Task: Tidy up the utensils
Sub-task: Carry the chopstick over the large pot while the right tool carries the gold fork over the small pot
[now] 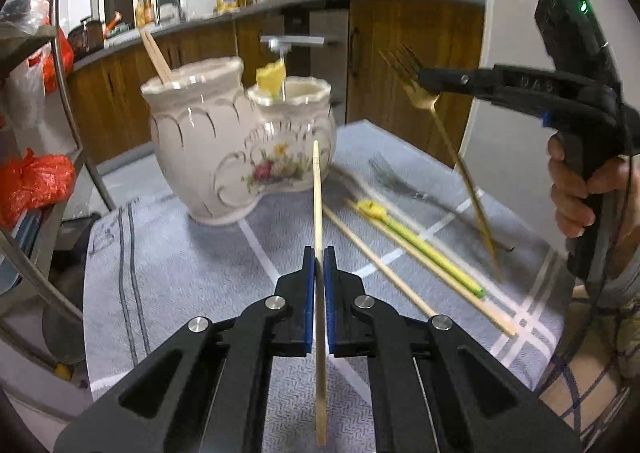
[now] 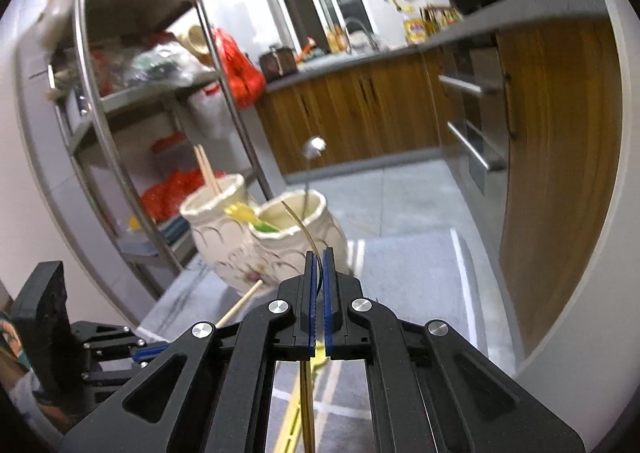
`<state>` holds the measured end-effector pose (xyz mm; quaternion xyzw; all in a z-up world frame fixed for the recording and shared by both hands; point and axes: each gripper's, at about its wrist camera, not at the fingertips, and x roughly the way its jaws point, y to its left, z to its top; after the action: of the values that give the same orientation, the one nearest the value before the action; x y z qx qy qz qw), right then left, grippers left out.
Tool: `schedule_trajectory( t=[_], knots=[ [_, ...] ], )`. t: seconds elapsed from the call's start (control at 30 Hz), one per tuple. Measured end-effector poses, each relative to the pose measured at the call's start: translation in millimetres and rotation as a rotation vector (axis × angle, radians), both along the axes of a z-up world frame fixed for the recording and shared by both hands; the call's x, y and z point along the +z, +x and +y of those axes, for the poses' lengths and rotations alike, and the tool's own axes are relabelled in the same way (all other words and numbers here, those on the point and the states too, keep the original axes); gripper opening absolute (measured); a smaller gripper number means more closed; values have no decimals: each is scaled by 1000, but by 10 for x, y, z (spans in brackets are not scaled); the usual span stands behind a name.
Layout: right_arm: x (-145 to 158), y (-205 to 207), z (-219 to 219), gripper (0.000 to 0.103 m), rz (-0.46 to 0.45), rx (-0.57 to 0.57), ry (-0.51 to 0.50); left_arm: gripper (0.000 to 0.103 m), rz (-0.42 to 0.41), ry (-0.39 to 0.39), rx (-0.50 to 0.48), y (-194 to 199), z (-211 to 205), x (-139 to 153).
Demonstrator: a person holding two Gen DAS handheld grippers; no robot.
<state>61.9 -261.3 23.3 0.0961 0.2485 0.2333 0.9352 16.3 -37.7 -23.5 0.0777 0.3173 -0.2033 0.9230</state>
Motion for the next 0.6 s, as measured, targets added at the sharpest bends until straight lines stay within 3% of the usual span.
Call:
schedule_trajectory(
  t=[0.27, 0.4, 0.6],
  knots=[
    [206, -275, 63, 3, -209, -40, -25, 4, -197, -62, 9, -260, 205, 187],
    [266, -384, 104, 3, -309, -70, -47, 4, -257, -117, 26, -298, 255, 242],
    [377, -338, 120, 3, -347, -108, -44, 4, -311, -207, 58, -233, 389, 398]
  ],
)
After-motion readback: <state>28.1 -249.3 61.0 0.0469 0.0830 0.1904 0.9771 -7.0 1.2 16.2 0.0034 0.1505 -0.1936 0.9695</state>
